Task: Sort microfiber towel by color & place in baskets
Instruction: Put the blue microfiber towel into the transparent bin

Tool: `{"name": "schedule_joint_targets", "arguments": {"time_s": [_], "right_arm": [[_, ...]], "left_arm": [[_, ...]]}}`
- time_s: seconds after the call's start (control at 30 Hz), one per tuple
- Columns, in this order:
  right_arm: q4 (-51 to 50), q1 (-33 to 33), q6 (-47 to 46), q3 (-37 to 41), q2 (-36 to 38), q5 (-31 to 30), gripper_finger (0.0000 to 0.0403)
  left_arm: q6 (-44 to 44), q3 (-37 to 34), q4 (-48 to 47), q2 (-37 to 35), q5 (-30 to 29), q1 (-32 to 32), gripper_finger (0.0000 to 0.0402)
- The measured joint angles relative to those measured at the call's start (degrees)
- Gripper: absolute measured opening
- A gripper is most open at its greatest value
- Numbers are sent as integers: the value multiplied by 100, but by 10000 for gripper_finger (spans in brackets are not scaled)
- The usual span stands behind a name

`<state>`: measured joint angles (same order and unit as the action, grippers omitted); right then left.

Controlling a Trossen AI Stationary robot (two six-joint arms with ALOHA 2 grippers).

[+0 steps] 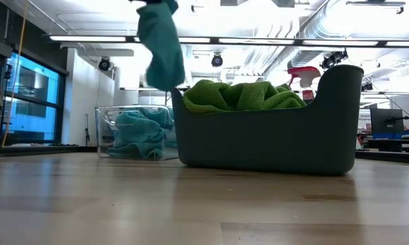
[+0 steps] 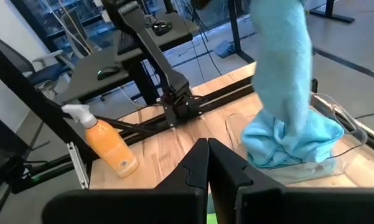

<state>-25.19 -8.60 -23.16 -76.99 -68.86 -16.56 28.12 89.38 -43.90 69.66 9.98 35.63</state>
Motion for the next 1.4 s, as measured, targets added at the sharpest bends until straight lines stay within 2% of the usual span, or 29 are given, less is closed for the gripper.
{"name": "schedule_joint_targets", "arguments": {"time_s": [0.1, 0.23, 0.37, 0.57, 1.07, 1.23, 1.33, 1.4], "right_arm": [[0, -1, -91, 0, 0, 0, 0], [0, 0, -103, 0, 0, 0, 0], [0, 0, -97, 0, 0, -35, 0], [-4, 0, -44, 0, 0, -297, 0], [-4, -1, -27, 0, -1, -345, 0], [-4, 0, -37, 0, 0, -350, 0], [-3, 0, -36, 0, -1, -350, 0], [-1, 0, -37, 0, -1, -351, 0]], "left_arm": [[265, -151, -148, 159, -281, 115, 0], [453, -496, -211, 298, -1104, 272, 0], [279, -879, 68, 311, -1535, 469, 0], [60, -1530, 700, 305, -1413, 461, 0], [-1110, -4016, 2774, 310, -1251, -509, 0], [-1314, -4369, 3334, 349, -1002, -795, 0], [-1476, -4427, 3231, 551, -519, -867, 0], [-1671, -4429, 3047, 836, -427, -880, 0]]}}
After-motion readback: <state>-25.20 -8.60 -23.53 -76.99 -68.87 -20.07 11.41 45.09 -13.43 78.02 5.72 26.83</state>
